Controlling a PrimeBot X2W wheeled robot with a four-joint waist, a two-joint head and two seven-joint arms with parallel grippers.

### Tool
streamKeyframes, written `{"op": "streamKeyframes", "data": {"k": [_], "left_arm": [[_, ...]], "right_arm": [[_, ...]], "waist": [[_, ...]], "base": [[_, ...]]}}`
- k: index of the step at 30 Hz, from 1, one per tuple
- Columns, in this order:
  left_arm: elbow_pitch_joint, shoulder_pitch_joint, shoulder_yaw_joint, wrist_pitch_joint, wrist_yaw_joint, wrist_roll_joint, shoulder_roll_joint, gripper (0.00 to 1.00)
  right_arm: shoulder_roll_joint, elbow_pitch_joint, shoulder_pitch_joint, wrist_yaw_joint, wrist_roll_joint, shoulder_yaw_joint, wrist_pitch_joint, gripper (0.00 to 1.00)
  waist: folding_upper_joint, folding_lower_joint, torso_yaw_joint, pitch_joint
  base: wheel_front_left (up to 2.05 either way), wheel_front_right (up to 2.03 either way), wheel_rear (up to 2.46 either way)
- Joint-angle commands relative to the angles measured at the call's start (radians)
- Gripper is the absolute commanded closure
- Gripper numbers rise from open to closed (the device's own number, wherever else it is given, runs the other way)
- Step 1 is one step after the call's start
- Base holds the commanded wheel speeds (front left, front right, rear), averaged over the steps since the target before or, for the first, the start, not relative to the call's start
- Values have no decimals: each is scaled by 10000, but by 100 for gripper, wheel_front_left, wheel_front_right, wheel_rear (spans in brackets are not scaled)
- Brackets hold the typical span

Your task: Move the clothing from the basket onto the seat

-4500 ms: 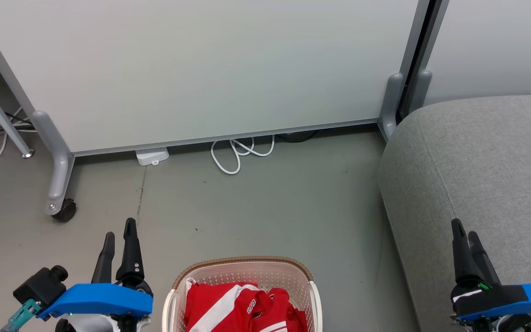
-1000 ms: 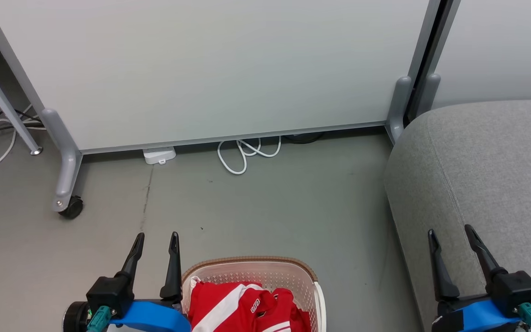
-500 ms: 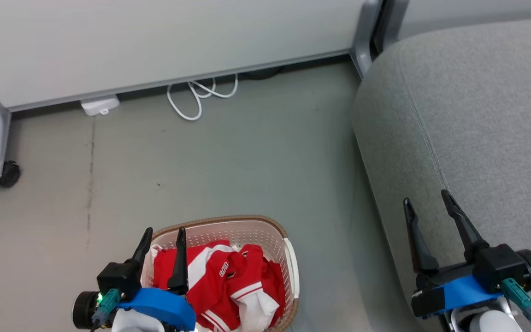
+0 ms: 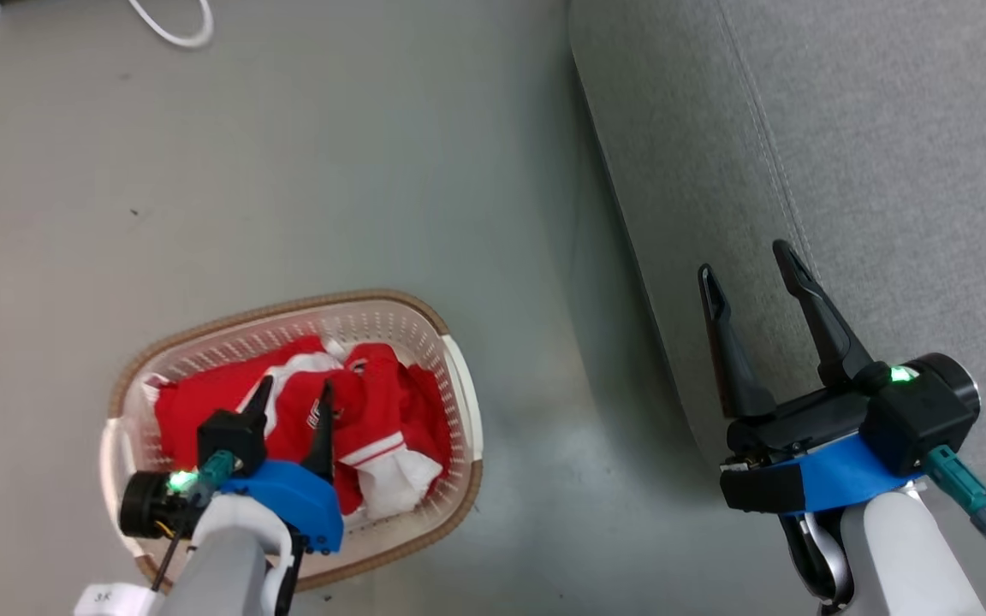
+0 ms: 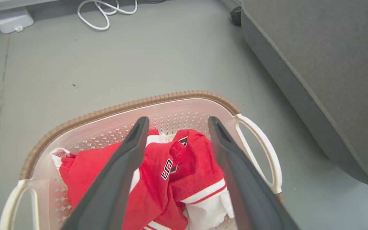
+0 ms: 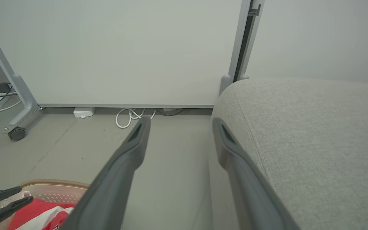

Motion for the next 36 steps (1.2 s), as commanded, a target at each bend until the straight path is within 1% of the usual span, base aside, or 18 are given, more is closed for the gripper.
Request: {"op": "streamKeyframes", "data": {"k": [1, 9, 13, 16, 19, 21, 28, 31, 32, 33, 34, 35, 36], "left_arm": [[318, -426, 72, -19, 97, 22, 124, 0], [1721, -1363, 96, 64, 284, 22, 463, 0], [2129, -1793, 160, 85, 490, 22, 739, 0], [2382, -2088, 252, 97, 776, 16, 968, 0], [2627, -2302, 341, 138, 1103, 25, 1183, 0], [2761, -2411, 361, 189, 1243, 26, 1287, 0], [3158, -2663, 484, 301, 1576, -163, 1543, 0], [3222, -2709, 512, 290, 1613, -215, 1567, 0], [3258, -2728, 526, 287, 1621, -256, 1576, 17], [3283, -2747, 540, 281, 1620, -291, 1584, 48], [3307, -2768, 551, 273, 1603, -314, 1585, 69], [3319, -2792, 556, 260, 1579, -350, 1580, 93], [3332, -2807, 551, 247, 1554, -355, 1575, 100]], "right_arm": [[-13, -132, -234, 5, 161, 59, -48, 0], [-12, -534, -533, 5, 630, 226, -49, 0], [-10, -706, -638, 5, 901, 325, -50, 0], [-12, -766, -631, 5, 1112, 452, -50, 0], [-12, -808, -622, 5, 1307, 540, -51, 0], [-10, -827, -620, 5, 1406, 561, -51, 0], [-12, -821, -636, 5, 1643, 665, -51, 0], [-12, -837, -634, 5, 1678, 677, -51, 0], [-12, -842, -625, 5, 1704, 680, -51, 0], [-12, -840, -615, 5, 1723, 678, -51, 0], [-12, -832, -609, 5, 1730, 668, -51, 0], [-12, -822, -606, 5, 1737, 651, -51, 0], [-12, -814, -606, 5, 1735, 634, -51, 0]], "waist": [[0, -2, -557, 924], [0, -2, -1056, 2010], [0, -2, -1263, 2513], [0, -2, -1442, 2766], [0, -2, -1616, 2965], [0, -2, -1704, 3062], [0, -2, -1967, 3244], [0, -2, -2008, 3257], [0, -2, -2018, 3259], [0, -2, -2023, 3260], [0, -2, -2020, 3259], [0, -2, -2011, 3256], [0, -2, -1998, 3253]], "base": [[0, 0, 0], [0, 0, 0], [0, 0, 0], [0, 0, 0], [0, 0, 0], [0, 0, 0], [0, 0, 0], [0, 0, 0], [0, 0, 0], [0, 0, 0], [0, 0, 0], [0, 0, 0], [0, 0, 0]]}}
